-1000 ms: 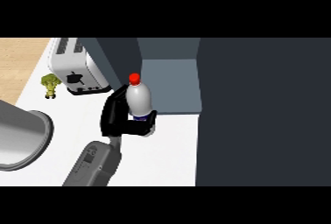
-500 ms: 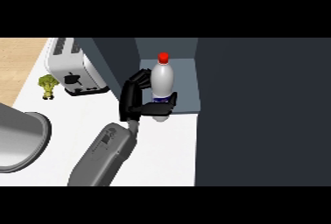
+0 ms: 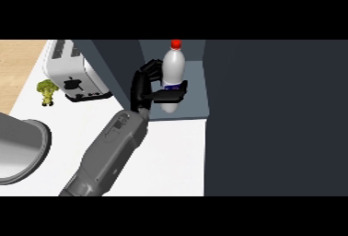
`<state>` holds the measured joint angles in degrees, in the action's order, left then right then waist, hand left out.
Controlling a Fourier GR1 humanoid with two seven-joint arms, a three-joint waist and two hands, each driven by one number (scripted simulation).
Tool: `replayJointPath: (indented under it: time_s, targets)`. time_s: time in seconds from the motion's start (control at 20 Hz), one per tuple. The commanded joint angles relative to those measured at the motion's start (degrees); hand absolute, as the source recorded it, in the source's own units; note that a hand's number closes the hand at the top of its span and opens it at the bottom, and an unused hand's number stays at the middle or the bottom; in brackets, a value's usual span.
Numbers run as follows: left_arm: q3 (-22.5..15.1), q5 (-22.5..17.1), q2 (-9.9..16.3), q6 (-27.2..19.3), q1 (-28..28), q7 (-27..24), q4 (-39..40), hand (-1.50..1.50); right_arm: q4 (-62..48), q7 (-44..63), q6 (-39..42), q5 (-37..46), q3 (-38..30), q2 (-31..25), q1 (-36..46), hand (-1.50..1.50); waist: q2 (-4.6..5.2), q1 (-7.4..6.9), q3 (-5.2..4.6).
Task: Pick up the bottled water, place it into the cabinet and close the cabinet
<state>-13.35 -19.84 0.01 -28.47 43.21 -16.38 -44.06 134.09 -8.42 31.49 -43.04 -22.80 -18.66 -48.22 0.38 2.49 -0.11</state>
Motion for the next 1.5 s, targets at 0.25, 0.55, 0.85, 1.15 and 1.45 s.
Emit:
replayJointPath:
  time_s: [0.25,0.55,0.85,1.15,1.45]
  targets:
    - [-2.6,-6.1,0.0,-4.3,9.2,-6.2,12.9,1.50,2.3,2.2,-1.0,-4.3,0.4,0.1,2.6,-1.50,0.30,1.04,0.03]
    - [2.6,-4.1,0.0,-5.0,16.5,-8.9,22.8,1.50,6.9,2.5,-0.7,-3.2,1.6,1.0,0.3,-1.50,0.84,2.04,-0.02]
    - [3.1,-2.3,0.2,-4.8,19.3,-11.3,29.8,-1.50,3.5,1.4,1.3,-6.7,-0.9,-1.2,0.3,-1.50,0.95,1.80,0.00]
    - [3.4,-3.2,0.0,-5.2,20.7,-12.0,33.0,-1.50,4.0,1.3,1.4,-1.4,2.7,0.9,1.6,-1.50,1.18,2.68,0.00]
    - [4.5,-1.9,1.0,-3.1,23.6,-14.1,35.2,-1.50,4.3,1.2,1.6,-5.2,0.3,-0.9,1.4,-1.50,1.27,2.71,-0.04]
